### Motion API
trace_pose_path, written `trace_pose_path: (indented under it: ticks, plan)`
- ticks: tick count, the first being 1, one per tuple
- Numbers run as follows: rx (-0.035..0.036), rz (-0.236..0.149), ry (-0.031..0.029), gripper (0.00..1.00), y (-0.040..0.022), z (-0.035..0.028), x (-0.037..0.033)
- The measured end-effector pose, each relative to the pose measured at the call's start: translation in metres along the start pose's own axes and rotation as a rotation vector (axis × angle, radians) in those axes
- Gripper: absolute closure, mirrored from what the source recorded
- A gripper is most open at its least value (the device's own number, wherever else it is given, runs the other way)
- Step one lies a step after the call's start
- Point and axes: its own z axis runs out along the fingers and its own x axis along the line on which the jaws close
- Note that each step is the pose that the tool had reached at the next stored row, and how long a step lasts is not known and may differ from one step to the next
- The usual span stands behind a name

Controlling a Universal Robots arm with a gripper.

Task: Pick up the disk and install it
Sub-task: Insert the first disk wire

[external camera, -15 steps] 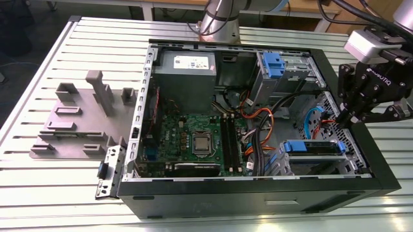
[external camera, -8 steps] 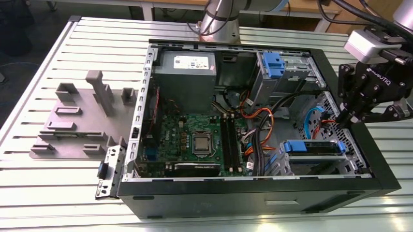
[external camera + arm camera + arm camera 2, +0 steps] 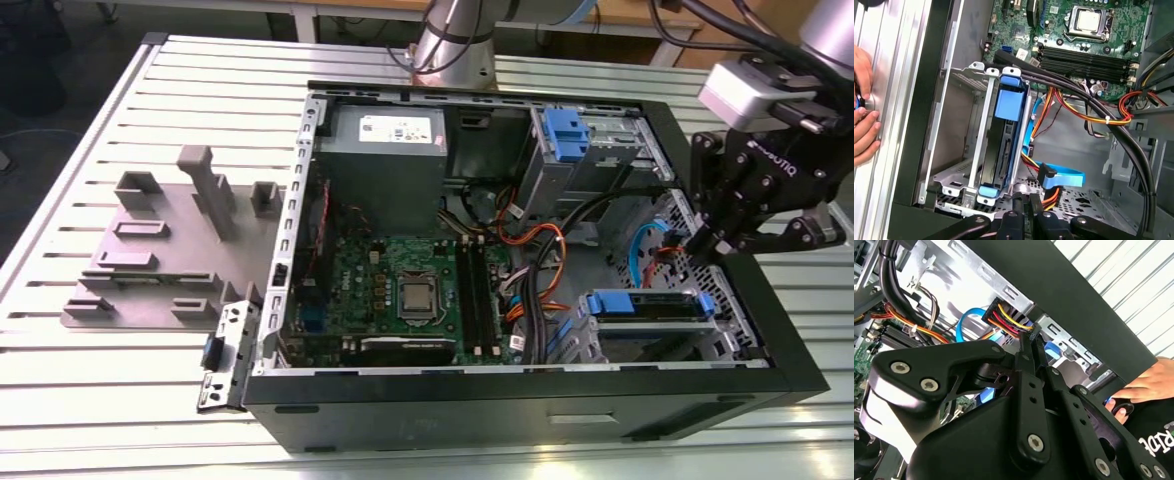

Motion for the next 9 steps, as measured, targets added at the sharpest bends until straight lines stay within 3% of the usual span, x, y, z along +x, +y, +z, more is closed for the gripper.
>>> trace_pose_path:
  ticks: [9]
  plan:
    - [0.0048, -0.002, 0.0053, 0.83, 0.0045, 0.0004, 0.0023]
